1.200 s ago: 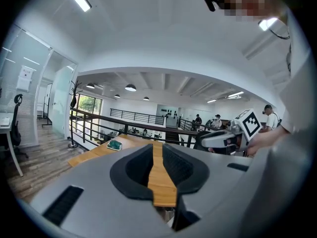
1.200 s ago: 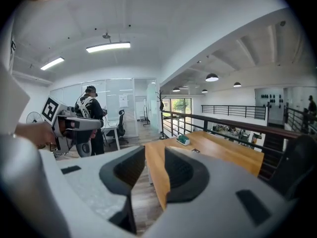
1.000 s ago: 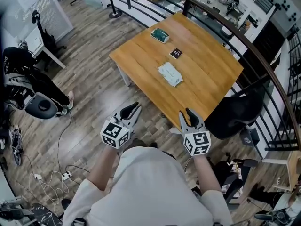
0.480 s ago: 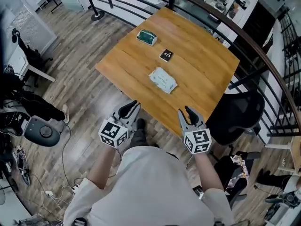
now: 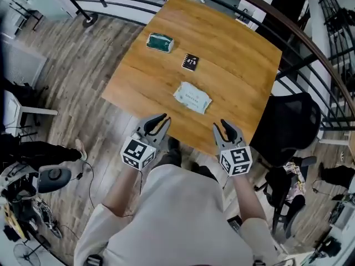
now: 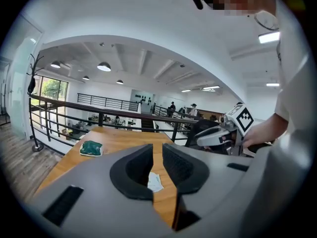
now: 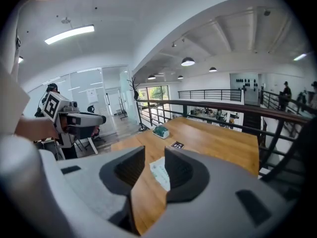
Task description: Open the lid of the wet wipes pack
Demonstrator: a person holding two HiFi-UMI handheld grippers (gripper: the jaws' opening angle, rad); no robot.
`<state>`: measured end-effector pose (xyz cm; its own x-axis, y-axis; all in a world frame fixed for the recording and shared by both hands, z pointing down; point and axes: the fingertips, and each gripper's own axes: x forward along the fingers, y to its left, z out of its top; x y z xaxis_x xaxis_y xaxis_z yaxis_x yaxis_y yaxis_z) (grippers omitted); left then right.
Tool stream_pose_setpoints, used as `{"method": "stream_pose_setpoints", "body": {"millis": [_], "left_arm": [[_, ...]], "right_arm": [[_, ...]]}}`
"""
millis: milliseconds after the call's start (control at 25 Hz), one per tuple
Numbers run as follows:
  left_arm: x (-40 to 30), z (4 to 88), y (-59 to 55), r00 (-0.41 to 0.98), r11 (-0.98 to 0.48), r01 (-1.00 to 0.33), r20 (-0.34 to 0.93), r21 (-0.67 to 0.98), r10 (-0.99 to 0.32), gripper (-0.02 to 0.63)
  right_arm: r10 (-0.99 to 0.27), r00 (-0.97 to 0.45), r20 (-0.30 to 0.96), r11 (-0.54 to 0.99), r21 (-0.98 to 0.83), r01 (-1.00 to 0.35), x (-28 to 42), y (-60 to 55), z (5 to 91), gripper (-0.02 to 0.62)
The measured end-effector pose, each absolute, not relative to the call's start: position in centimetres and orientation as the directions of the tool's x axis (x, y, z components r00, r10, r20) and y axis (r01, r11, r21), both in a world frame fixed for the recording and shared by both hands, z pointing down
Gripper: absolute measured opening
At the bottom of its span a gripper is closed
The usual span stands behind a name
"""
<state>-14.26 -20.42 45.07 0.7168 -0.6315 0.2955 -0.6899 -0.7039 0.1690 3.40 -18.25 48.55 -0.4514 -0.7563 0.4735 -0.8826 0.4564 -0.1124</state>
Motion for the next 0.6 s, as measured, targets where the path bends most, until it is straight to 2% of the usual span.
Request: {"method": "stream_pose_setpoints", "body": {"millis": [240,440,600], "left_arm": [[-13.6,48.7,-25.0,0.785,-0.789,-0.595,0.325,0.156,-0.528,0.054],[-12.3,51.4,-27.3,0.815,-0.813,-0.548,0.343,0.196,-0.467,0.054],[-10.8,54.5,-29.4,0.822,-0.84,-0.518,0.368,0.162,-0.435,0.054]], "right_arm": [[-0.762,-0.37,0.531,0.363,-0.123,-0.924,3.1,-21.1,52.5,0.11],[-0.743,-0.348,0.572,0.319,-0.155,-0.935,2.5,-22.5,55.3,0.11],[-0.723,-0.349,0.596,0.315,-0.165,-0.935,2.7,-23.9,58.3,0.11]]}}
